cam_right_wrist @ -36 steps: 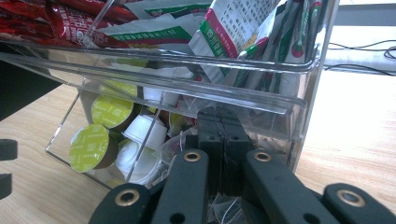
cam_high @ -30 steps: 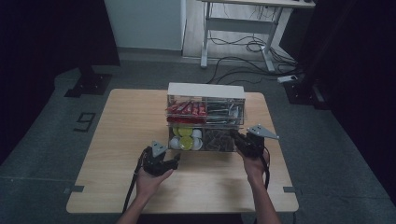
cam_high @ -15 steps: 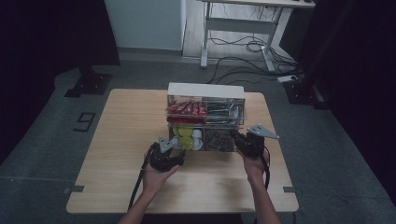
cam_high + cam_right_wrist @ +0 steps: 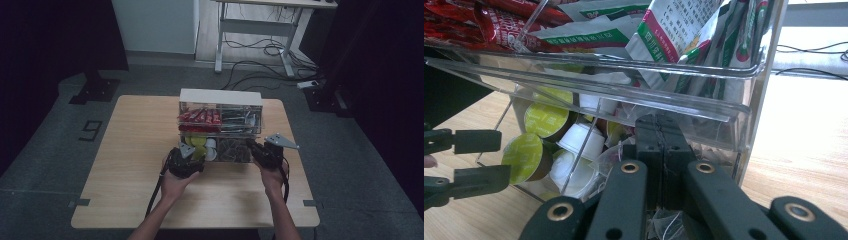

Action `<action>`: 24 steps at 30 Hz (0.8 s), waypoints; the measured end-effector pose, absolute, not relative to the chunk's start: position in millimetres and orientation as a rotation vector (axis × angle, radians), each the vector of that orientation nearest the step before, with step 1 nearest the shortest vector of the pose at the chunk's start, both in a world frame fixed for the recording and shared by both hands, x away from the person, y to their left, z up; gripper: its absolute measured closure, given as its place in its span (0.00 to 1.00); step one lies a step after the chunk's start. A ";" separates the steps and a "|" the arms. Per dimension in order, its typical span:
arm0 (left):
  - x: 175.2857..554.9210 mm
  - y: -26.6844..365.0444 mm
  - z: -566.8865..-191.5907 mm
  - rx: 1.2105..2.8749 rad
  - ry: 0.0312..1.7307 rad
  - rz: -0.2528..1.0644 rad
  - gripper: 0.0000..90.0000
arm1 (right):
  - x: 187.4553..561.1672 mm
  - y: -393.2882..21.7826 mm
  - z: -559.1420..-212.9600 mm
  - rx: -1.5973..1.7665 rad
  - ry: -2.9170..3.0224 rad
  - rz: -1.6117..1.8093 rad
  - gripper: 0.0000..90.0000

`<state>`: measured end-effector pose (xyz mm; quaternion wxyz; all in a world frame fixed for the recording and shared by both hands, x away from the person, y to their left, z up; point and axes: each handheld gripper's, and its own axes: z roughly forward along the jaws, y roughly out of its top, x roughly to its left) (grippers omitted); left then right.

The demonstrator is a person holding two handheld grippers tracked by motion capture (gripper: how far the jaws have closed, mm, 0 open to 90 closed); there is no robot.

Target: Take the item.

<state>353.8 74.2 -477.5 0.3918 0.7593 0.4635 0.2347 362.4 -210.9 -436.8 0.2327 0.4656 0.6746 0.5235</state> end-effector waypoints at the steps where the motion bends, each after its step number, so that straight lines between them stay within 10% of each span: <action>1: 355.6 71.1 -478.1 1.929 1.181 0.598 0.36 | 362.5 -210.9 -436.7 1.279 1.854 1.438 0.99; 24: 367.5 54.3 -482.2 1.941 1.200 0.616 0.37 | 362.3 -211.3 -437.1 1.279 1.855 1.442 0.99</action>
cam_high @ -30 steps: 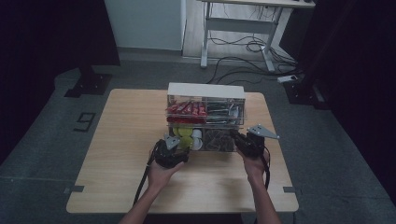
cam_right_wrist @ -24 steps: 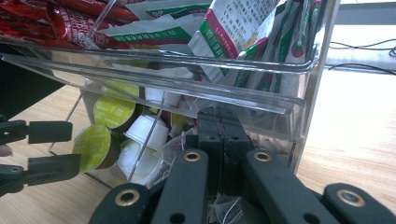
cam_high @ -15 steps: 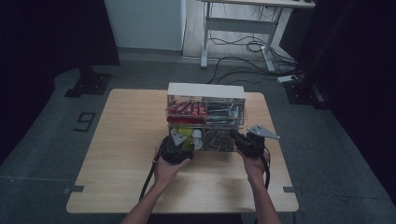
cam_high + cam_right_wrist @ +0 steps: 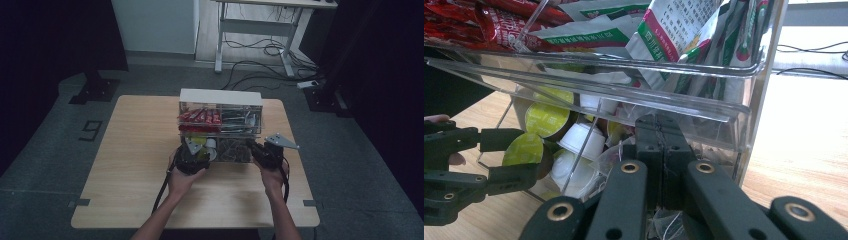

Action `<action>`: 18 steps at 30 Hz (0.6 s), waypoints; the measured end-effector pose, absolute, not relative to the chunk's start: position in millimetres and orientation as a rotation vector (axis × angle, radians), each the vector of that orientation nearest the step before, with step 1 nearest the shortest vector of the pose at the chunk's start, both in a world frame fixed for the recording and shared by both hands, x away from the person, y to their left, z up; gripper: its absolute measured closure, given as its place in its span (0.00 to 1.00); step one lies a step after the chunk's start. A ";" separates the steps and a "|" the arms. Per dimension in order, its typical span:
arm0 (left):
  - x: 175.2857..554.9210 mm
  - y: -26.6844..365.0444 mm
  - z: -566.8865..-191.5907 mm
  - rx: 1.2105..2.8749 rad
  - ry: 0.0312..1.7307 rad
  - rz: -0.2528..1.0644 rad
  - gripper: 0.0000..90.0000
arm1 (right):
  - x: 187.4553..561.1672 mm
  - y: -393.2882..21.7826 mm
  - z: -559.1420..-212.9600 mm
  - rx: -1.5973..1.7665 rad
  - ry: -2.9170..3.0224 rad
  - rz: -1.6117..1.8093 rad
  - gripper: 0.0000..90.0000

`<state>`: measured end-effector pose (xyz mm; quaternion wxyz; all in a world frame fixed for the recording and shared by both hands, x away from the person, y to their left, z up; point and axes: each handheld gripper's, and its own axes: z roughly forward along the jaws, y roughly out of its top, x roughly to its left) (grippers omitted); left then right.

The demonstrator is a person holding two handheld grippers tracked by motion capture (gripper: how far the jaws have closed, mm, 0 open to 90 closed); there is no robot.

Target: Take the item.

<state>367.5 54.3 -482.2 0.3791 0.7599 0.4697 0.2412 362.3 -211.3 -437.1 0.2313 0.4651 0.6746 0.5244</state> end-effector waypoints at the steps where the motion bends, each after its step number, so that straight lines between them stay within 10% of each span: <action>1: 367.1 53.8 -482.9 1.937 1.200 0.624 0.37 | 362.3 -211.2 -437.1 1.278 1.854 1.442 0.99; 18: 364.8 53.8 -486.7 1.939 1.172 0.657 0.42 | 362.3 -211.0 -437.6 1.277 1.853 1.441 0.99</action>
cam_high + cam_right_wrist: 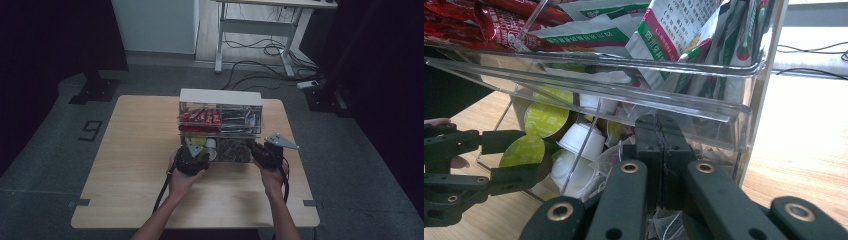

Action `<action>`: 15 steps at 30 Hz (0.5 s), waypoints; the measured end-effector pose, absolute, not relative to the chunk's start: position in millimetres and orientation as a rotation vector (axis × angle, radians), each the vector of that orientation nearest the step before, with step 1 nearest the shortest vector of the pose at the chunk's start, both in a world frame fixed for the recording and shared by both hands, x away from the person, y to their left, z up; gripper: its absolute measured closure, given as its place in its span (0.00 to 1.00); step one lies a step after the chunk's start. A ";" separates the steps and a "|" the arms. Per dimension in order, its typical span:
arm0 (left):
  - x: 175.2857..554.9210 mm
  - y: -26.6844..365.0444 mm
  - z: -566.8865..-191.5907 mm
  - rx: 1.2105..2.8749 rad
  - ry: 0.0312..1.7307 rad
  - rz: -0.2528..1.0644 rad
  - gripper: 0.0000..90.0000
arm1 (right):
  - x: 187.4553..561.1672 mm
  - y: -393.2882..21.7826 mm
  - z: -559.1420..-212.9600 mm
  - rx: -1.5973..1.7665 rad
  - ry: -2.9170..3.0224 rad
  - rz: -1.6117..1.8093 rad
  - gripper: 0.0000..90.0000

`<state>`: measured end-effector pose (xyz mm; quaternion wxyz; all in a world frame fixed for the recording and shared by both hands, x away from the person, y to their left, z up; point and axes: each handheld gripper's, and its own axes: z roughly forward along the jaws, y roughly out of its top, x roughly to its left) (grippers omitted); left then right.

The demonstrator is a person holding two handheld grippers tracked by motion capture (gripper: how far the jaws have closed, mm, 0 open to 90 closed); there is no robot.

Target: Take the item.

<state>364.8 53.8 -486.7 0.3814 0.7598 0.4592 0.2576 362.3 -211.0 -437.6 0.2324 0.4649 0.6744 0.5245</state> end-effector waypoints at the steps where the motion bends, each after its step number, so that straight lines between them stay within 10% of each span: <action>1: 364.7 53.9 -486.7 1.937 1.171 0.658 0.42 | 362.3 -211.0 -437.6 1.278 1.853 1.441 0.99; 15: 358.3 61.1 -475.7 1.895 1.152 0.666 0.42 | 362.3 -210.5 -437.4 1.278 1.852 1.436 0.99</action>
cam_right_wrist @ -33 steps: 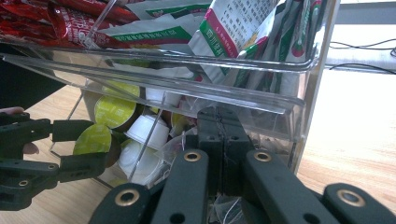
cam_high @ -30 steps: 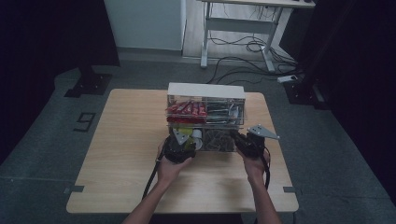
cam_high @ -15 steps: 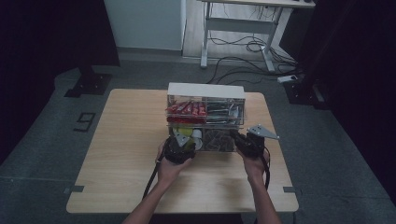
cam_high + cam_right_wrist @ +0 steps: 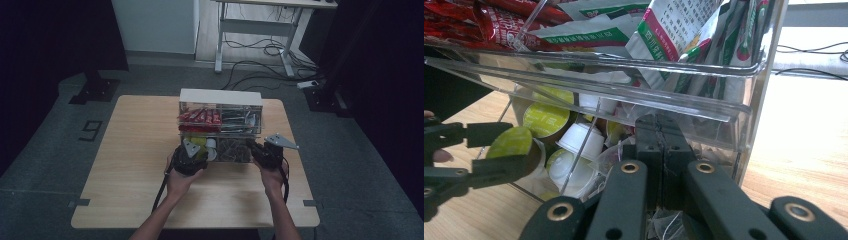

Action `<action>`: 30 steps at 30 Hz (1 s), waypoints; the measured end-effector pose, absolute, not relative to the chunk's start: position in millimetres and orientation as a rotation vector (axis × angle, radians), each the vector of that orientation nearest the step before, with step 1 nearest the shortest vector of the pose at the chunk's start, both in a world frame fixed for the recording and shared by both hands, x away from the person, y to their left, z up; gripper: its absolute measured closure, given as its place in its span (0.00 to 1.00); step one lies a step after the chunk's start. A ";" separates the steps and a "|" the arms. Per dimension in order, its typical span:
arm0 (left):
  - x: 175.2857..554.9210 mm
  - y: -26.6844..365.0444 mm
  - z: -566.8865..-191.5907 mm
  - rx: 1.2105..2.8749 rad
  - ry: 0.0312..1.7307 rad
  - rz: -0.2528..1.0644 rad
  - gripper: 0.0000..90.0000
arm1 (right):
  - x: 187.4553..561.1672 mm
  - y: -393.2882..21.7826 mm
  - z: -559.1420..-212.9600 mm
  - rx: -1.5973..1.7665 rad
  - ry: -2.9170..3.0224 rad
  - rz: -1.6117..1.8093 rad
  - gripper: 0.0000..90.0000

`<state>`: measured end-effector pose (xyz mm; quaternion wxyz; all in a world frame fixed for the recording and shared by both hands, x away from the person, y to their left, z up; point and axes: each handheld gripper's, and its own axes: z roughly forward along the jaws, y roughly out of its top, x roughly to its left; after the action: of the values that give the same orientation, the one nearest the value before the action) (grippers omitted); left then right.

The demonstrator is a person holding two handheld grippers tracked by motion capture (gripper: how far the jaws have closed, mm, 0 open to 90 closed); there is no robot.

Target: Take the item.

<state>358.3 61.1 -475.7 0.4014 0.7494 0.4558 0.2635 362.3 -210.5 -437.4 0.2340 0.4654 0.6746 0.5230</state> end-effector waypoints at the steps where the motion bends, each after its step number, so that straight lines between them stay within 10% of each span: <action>1: 357.5 61.9 -474.5 1.891 1.149 0.665 0.42 | 362.4 -210.5 -437.4 1.277 1.852 1.435 0.99; 30: 338.9 99.6 -452.3 1.829 1.143 0.647 0.43 | 361.5 -209.8 -436.9 1.282 1.847 1.432 0.99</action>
<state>338.9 99.6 -452.3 0.4303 0.7333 0.4582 0.2592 361.5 -209.8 -436.9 0.2359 0.4674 0.6734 0.5220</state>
